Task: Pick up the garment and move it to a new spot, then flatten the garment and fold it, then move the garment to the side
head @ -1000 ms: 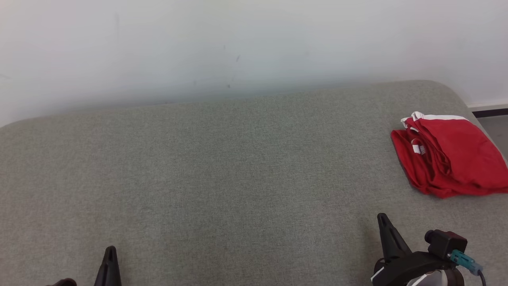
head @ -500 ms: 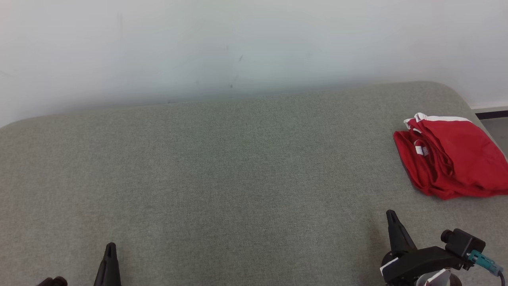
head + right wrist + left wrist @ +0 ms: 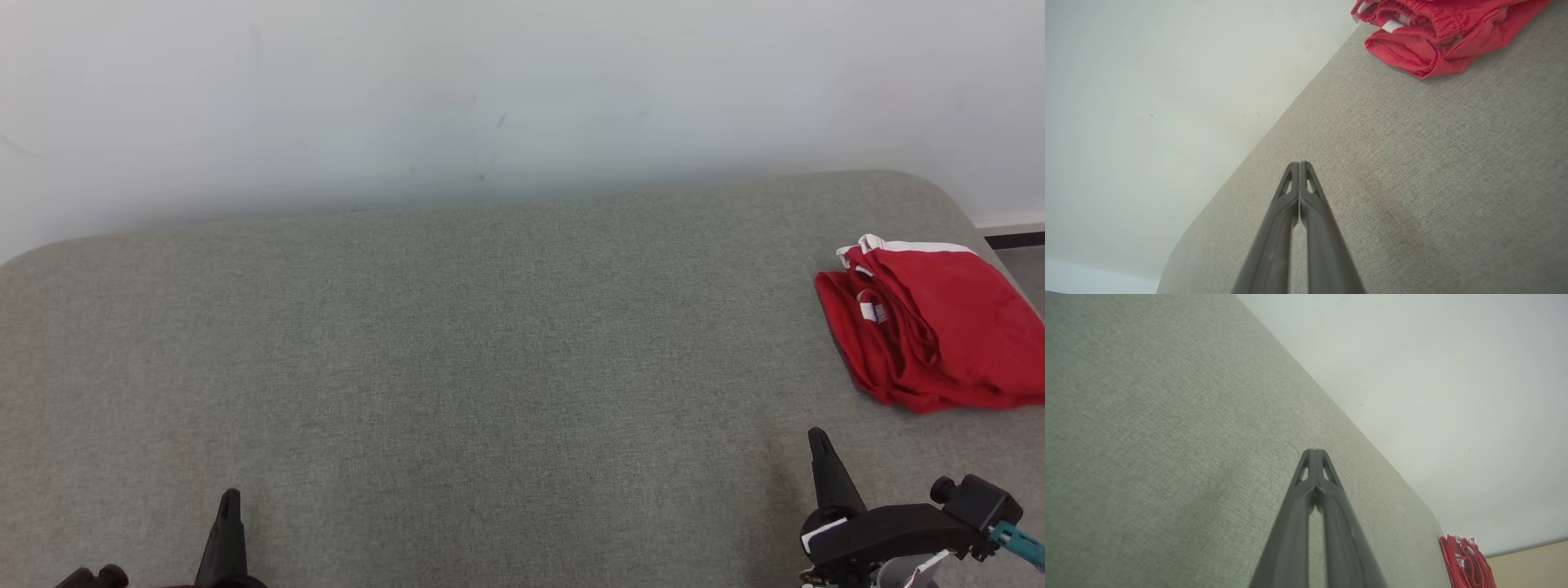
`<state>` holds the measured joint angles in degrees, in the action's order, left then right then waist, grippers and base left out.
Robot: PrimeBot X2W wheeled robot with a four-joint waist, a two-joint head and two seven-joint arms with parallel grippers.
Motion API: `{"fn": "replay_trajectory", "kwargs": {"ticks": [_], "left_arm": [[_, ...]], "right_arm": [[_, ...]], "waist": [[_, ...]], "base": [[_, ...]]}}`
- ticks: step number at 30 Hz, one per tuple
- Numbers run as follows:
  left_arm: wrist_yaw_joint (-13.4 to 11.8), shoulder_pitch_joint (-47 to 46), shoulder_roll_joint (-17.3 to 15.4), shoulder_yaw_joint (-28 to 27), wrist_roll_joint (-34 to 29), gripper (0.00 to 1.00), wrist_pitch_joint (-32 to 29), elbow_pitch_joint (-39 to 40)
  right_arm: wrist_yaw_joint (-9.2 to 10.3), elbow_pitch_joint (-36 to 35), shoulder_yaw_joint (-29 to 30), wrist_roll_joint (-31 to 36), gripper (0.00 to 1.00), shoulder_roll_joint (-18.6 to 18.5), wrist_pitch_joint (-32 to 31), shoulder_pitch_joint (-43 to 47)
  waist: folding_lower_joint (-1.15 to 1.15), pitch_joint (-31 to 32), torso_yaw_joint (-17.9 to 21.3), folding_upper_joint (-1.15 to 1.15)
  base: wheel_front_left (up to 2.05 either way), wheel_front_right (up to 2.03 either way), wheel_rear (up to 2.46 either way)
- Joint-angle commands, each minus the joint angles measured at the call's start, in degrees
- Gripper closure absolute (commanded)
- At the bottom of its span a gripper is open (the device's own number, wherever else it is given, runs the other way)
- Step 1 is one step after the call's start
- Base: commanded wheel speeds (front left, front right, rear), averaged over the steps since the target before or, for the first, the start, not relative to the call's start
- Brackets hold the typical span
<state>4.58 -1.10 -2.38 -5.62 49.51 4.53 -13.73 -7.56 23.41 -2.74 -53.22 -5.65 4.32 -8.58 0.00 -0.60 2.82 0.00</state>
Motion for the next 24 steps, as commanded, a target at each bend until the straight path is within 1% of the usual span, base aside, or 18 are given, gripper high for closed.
{"fn": "replay_trajectory", "kwargs": {"ticks": [1,24], "left_arm": [[0.22,-1.46,-0.33,-0.23,1.29,1.00,-0.39,0.58],[1.24,-2.90,-0.45,-0.49,16.33,1.00,-4.25,0.30]], "right_arm": [[0.05,-0.98,0.50,-1.26,1.00,0.10,-0.27,-0.36],[0.07,-4.12,3.74,-14.91,1.00,1.10,-4.16,0.70]], "waist": [[0.00,0.00,-0.03,0.00],[0.00,0.12,-0.82,0.00]], "base": [[0.00,0.00,0.00],[0.00,0.00,0.00]]}}
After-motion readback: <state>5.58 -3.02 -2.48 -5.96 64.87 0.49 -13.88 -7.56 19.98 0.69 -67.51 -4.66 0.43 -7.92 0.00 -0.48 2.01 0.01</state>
